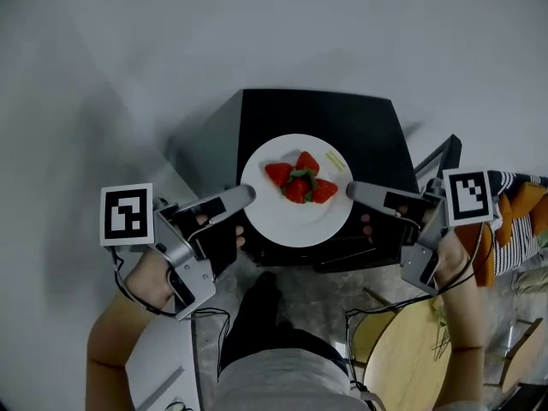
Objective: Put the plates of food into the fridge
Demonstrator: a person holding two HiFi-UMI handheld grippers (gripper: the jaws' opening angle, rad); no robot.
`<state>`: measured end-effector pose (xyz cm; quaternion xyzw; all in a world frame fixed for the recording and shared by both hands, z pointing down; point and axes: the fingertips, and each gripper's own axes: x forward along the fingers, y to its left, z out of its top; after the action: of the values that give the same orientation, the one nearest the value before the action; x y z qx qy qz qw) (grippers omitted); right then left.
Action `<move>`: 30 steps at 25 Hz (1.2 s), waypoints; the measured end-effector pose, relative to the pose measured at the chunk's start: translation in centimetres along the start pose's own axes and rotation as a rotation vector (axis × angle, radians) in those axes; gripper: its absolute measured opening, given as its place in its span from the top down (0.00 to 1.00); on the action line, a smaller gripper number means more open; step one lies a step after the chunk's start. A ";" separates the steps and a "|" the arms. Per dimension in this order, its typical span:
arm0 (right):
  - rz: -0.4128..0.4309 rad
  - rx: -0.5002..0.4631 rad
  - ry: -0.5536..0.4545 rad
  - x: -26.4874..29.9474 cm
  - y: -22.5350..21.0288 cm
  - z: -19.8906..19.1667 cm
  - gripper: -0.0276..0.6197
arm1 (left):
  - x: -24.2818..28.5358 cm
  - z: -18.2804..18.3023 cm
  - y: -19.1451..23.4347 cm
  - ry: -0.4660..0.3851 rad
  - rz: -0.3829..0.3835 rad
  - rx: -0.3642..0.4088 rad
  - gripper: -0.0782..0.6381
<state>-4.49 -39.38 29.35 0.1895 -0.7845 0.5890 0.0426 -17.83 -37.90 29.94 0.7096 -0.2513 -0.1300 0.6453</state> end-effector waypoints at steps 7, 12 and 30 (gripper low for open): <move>0.008 0.037 -0.039 0.1 0.1 -0.1 0.91 | -0.2 0.0 -0.4 -0.010 0.026 -0.017 0.86; 0.043 0.049 -0.061 0.7 0.0 -0.3 0.91 | -0.2 -0.1 -0.6 -0.032 0.030 -0.016 0.86; 0.070 0.323 -0.255 0.1 0.5 -1.3 0.92 | -0.8 0.7 -1.1 -0.073 0.218 -0.086 0.86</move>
<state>-4.93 -38.11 29.31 0.2396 -0.6851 0.6793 -0.1084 -18.69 -38.08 28.70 0.6444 -0.3445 -0.0957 0.6760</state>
